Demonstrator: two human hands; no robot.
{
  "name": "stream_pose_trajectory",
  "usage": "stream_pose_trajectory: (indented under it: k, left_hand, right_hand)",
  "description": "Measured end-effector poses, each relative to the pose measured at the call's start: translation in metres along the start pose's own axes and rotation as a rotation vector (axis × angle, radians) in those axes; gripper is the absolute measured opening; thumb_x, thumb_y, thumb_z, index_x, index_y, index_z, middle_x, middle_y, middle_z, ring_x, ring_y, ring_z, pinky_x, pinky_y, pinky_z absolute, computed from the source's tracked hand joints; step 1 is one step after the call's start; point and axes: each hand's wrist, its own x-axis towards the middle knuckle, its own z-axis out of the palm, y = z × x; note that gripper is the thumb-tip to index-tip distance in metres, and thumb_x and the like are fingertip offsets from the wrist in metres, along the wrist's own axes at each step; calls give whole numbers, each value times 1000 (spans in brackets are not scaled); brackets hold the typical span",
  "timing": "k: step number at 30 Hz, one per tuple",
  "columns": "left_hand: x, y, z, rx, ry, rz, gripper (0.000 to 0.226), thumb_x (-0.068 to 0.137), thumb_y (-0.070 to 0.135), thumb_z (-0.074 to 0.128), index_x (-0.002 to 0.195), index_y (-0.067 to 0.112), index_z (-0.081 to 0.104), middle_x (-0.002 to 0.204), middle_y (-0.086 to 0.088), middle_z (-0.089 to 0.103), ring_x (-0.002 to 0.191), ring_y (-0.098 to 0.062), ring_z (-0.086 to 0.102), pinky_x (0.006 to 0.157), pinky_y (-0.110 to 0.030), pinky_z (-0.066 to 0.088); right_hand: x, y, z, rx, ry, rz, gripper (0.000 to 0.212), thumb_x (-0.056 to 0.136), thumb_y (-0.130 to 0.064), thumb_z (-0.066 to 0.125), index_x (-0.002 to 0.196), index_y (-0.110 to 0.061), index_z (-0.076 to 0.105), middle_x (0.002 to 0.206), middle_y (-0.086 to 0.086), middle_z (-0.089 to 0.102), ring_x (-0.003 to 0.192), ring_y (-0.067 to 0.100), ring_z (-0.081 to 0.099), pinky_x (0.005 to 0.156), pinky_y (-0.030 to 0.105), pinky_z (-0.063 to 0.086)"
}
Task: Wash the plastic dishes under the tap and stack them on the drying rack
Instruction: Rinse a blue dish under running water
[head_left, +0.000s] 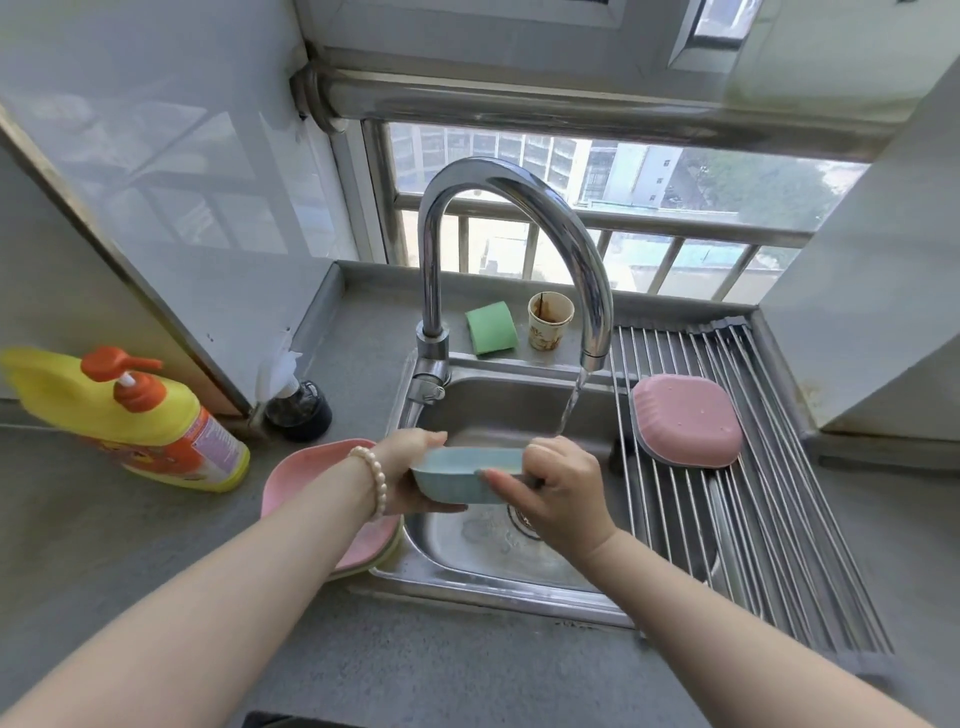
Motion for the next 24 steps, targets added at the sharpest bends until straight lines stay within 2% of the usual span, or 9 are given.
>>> stream_pose_trajectory:
  k: [4, 7, 9, 11, 13, 15, 18, 22, 24]
  left_hand:
    - [1, -9, -1, -87, -126, 181, 67, 88, 68, 32, 108, 13, 65, 89, -7, 69, 75, -19, 65, 66, -28, 49]
    - [-7, -16, 0, -101, -117, 391, 102, 46, 91, 52, 110, 13, 65, 106, -8, 72, 97, -19, 69, 83, -34, 55]
    - [-12, -21, 1, -143, -135, 453, 110, 24, 81, 73, 106, 9, 66, 105, -12, 71, 96, -22, 69, 78, -34, 58]
    - [-13, -25, 4, -220, -146, 480, 91, 36, 69, 82, 100, 5, 69, 101, -15, 72, 91, -27, 70, 72, -35, 59]
    - [-15, -25, 10, -373, -115, 492, 53, 72, 51, 70, 94, 3, 69, 90, -13, 73, 82, -25, 70, 67, -33, 59]
    - [-14, -20, 16, -504, -75, 473, 37, 88, 36, 54, 97, 1, 66, 87, -12, 73, 76, -21, 71, 67, -31, 59]
    - [-8, -18, 12, -668, -35, 443, 53, 77, 42, 59, 114, 4, 62, 110, -11, 69, 91, -18, 69, 82, -30, 54]
    - [0, -25, -6, -663, 153, 311, 63, 82, 54, 59, 112, -2, 62, 111, -17, 67, 99, -29, 67, 84, -40, 55]
    - [3, -29, -10, -625, 172, 289, 64, 86, 50, 57, 120, -5, 59, 115, -20, 65, 106, -33, 63, 89, -46, 52]
  right_hand:
    - [17, -10, 11, 237, 17, 470, 53, 87, -40, 60, 49, -24, 26, 44, -9, 22, 47, 7, 24, 47, 28, 22]
    - [36, 3, 17, 382, 8, 800, 56, 93, -26, 58, 48, -22, 25, 43, -10, 23, 47, 7, 23, 52, 32, 21]
    - [51, 11, 20, 310, -22, 887, 53, 95, -22, 52, 49, -20, 27, 46, -10, 28, 51, 12, 29, 57, 33, 23]
    - [62, 10, 28, 137, -110, 904, 43, 98, -23, 45, 56, -14, 39, 57, 0, 44, 64, 21, 43, 63, 34, 26]
    - [63, 1, 42, -47, -206, 846, 35, 100, -27, 36, 77, -9, 55, 86, 11, 59, 88, 28, 52, 75, 36, 32]
    - [52, -14, 59, -183, -230, 633, 42, 98, -32, 28, 104, -7, 62, 112, 14, 59, 110, 31, 50, 93, 39, 34]
    - [19, -43, 77, -142, -408, 284, 58, 94, -35, 21, 142, -10, 42, 149, 12, 38, 142, 28, 26, 117, 45, 15]
    - [-22, -28, 62, -174, -545, -85, 54, 99, -39, 26, 144, -11, 38, 152, 8, 33, 142, 26, 27, 117, 41, 14]
    - [-15, -6, 53, -248, -548, 25, 60, 100, -48, 17, 144, -13, 38, 152, 9, 33, 141, 29, 29, 115, 43, 19]
